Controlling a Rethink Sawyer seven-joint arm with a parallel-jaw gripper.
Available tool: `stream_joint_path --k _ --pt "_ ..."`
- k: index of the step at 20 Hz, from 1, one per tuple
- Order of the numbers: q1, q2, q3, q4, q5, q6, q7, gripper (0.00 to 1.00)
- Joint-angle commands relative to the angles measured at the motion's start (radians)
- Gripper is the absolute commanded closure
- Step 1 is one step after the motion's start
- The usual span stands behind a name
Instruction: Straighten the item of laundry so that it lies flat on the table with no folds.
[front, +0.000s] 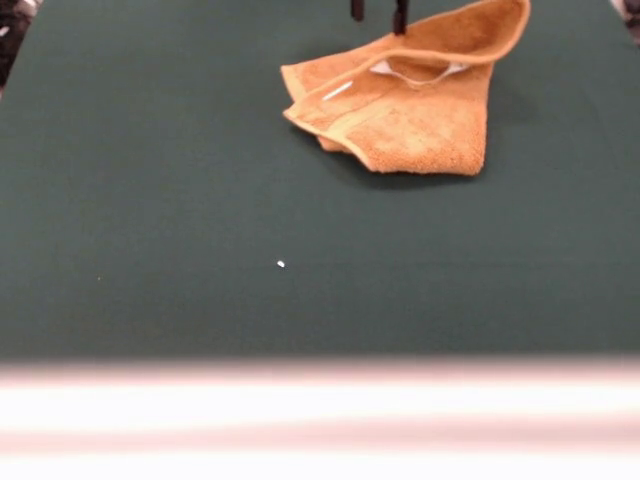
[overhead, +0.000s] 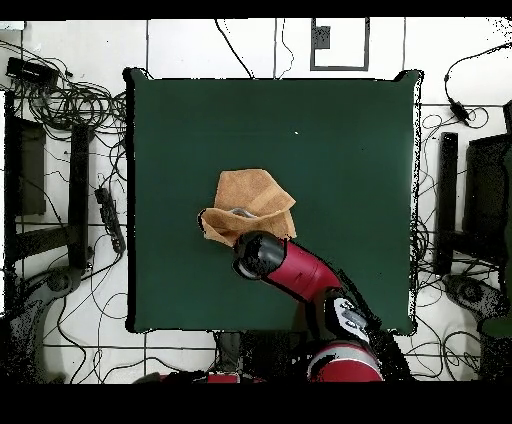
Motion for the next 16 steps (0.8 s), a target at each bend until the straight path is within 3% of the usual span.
stream_joint_path --k 1,16 --pt "-0.011 0.018 0.164 0.017 0.090 0.066 0.214 0.00" --pt "-0.018 -0.046 0.241 0.094 0.168 0.007 0.260 0.00"
